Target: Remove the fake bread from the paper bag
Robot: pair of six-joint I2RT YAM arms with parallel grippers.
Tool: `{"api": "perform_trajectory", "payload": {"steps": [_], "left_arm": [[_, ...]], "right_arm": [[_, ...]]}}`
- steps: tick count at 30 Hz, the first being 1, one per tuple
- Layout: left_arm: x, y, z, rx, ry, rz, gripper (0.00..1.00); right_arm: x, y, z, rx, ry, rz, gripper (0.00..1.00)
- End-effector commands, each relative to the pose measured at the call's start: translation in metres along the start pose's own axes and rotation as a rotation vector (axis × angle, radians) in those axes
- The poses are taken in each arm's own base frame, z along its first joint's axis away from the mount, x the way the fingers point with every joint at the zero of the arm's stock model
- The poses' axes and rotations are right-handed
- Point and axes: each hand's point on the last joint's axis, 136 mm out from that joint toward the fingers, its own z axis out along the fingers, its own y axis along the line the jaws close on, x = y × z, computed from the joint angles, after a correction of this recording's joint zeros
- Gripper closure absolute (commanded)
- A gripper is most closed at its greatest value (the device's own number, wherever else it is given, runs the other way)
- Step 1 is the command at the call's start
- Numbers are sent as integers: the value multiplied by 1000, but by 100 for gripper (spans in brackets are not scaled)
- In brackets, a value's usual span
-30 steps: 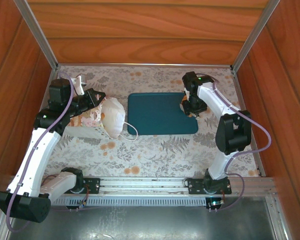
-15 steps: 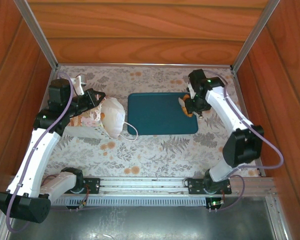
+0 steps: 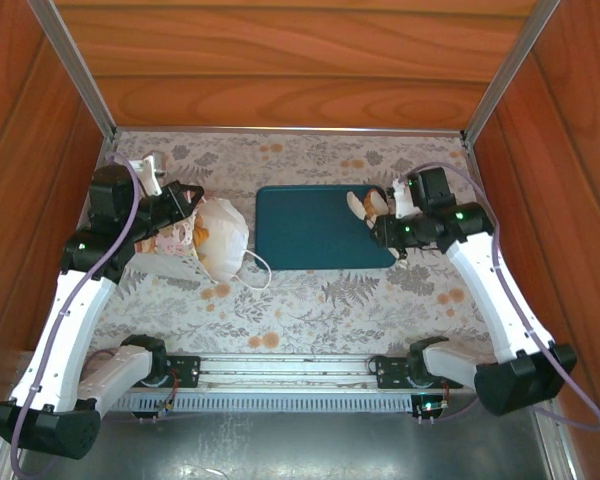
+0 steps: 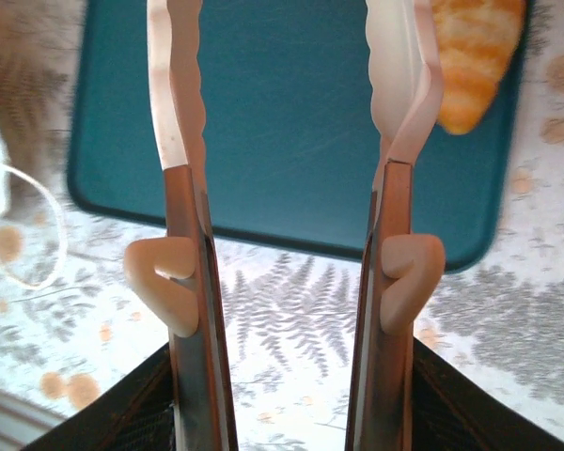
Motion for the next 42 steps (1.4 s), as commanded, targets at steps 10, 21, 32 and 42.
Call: {"api": "perform_trajectory", "payload": {"steps": [10,21,32,42], "left_arm": [[1,11,-12,-93,7,72,100],[-4,11,-18,-124,-10,44,100],[-7,8,-23,-128,-15,28,100],[-7,11,-20,-139,-8,24,100]], "right_arm": [[45,125,8,-485,28,-141,47],[78,210,65,-503,122,-481,46],[64,235,155,-149,81,-796,45],[39,233,187,-1,14,-1135,38]]}}
